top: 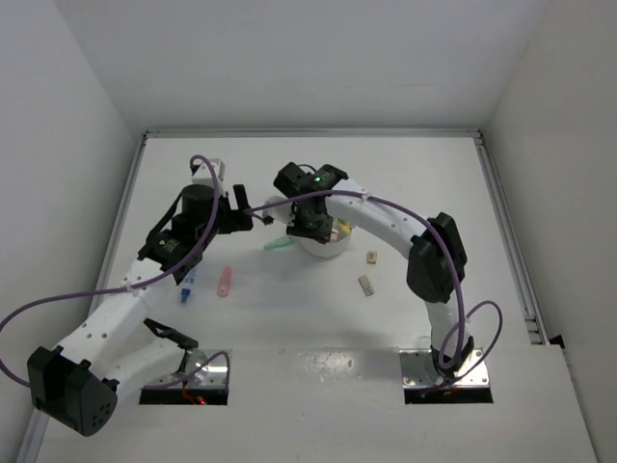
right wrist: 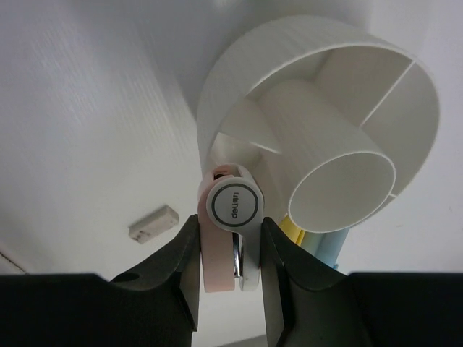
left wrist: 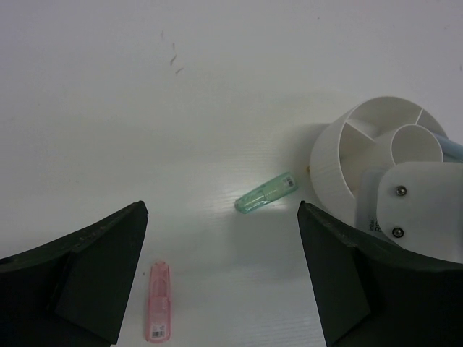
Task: Sort the stationery into containers
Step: Place the stapler in the storage box.
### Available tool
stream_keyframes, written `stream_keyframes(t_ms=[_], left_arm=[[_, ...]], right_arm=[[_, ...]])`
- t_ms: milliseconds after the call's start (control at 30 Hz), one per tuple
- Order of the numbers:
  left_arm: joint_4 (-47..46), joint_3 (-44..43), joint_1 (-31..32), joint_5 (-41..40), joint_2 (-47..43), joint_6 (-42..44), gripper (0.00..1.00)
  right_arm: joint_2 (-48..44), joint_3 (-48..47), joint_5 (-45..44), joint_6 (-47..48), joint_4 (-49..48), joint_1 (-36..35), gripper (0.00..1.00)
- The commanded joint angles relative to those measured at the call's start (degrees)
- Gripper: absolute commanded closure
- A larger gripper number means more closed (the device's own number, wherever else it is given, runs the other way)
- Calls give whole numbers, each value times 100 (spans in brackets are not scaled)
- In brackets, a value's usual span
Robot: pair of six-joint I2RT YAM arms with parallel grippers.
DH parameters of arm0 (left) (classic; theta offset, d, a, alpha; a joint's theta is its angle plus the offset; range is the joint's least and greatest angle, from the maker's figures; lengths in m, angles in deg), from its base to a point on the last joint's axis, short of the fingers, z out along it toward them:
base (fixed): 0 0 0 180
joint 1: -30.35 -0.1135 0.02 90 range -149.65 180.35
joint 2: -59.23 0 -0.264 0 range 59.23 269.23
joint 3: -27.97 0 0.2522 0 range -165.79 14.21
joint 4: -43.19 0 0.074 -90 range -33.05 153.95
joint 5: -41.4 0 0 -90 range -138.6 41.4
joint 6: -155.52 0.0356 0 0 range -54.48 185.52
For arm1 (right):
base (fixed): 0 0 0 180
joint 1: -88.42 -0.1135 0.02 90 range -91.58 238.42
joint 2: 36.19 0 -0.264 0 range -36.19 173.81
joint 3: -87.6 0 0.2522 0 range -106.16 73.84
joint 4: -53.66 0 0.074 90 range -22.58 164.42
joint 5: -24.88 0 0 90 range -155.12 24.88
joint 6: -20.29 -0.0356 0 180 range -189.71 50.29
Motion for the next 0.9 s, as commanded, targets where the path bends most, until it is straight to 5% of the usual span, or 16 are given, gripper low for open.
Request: stream_keyframes(t_ms=[0, 533, 867], left_arm=[[-195, -12, -53, 61, -118, 48, 9], [-143, -12, -53, -334, -241, -14, 9], [-143, -12, -53, -651, -426, -67, 8]], right_arm=[[-98, -50, -543, 213, 153, -115, 100], [78, 188, -1202, 266, 100, -221, 99], [236, 240, -1255, 266, -23, -327, 80]])
